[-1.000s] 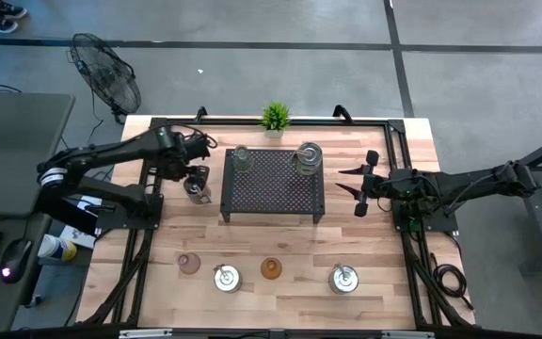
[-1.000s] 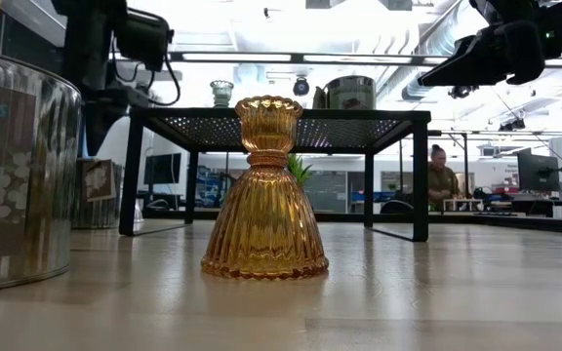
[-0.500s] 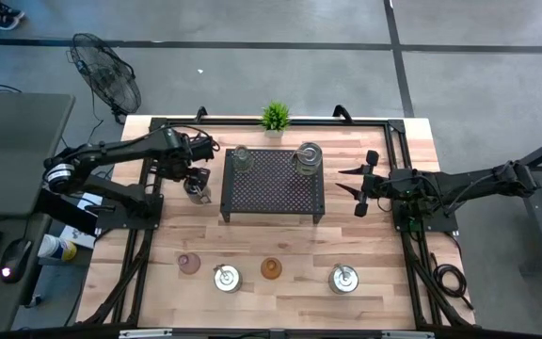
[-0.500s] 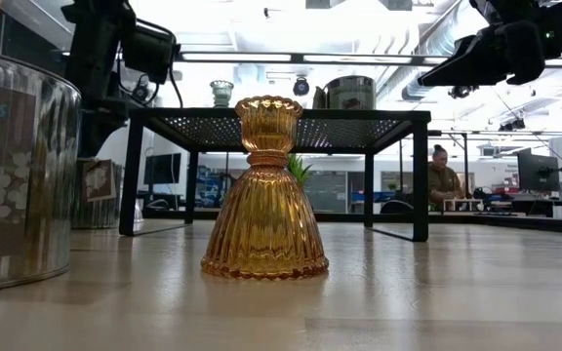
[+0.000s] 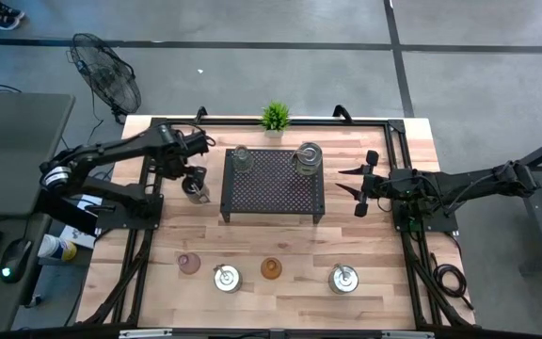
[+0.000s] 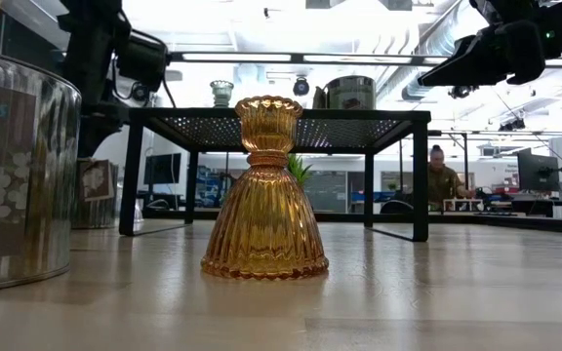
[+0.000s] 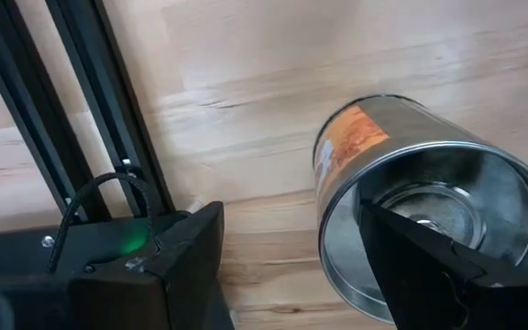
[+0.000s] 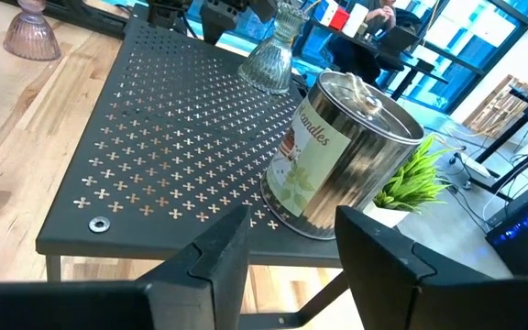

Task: Pick & Place candle stick holders
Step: Put the orange scented candle on the shelf

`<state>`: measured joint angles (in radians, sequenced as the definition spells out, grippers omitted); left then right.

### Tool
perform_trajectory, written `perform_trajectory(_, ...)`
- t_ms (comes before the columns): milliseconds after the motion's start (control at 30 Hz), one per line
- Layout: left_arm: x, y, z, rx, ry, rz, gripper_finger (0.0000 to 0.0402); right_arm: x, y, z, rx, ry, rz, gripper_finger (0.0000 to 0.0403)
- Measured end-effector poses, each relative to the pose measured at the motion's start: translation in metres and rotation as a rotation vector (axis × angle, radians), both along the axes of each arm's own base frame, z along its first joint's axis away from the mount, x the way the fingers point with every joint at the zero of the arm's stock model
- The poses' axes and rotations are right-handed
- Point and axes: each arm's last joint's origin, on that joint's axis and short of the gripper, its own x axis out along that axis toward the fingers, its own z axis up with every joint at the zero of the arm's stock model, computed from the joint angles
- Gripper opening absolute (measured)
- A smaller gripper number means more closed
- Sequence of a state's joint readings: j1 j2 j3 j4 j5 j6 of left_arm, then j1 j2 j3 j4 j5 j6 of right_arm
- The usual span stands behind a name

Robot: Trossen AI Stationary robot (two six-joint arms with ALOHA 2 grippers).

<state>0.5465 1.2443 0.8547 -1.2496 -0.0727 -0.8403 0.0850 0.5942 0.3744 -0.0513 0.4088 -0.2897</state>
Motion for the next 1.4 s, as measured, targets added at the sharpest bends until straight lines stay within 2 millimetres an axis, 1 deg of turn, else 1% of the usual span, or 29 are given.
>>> perform_trajectory(133,-0.0023,0.0043,-0.0035,-0.03,-0.026,-0.016,0.0253,0.0,0.0,-0.0001,0.0,0.001,0.0,0.0154)
perform_trajectory(333,-0.0009,0.0057,-0.0042,-0.025,-0.044,-0.026,0.0246,0.0,0.0,0.0,-0.002,0.001,0.0,0.0154)
perform_trajectory(433,-0.0003,0.0058,-0.0044,-0.03,-0.052,-0.038,0.0222,0.0,0.0,0.0,-0.002,0.001,0.001,0.0154)
perform_trajectory(667,0.0008,0.0059,-0.0047,-0.04,-0.07,-0.037,0.0142,0.0,0.0,0.0,-0.001,0.001,-0.001,0.0154)
perform_trajectory(767,0.0011,0.0057,-0.0047,-0.049,-0.075,-0.036,0.0115,0.0,0.0,-0.0001,-0.001,0.001,-0.002,0.0154)
perform_trajectory(900,0.0006,0.0052,-0.0049,-0.059,-0.073,-0.036,0.0091,0.0,0.0,0.0,-0.001,0.0,-0.002,0.0154)
perform_trajectory(1167,-0.0001,0.0047,-0.0051,-0.063,-0.066,-0.037,0.0058,0.0,0.0,0.0,0.0,0.0,0.0,0.0154)
perform_trajectory(1400,-0.0008,0.0045,-0.0053,-0.062,-0.056,-0.047,0.0012,0.0,0.0,0.0,0.001,0.0,0.0,0.0154)
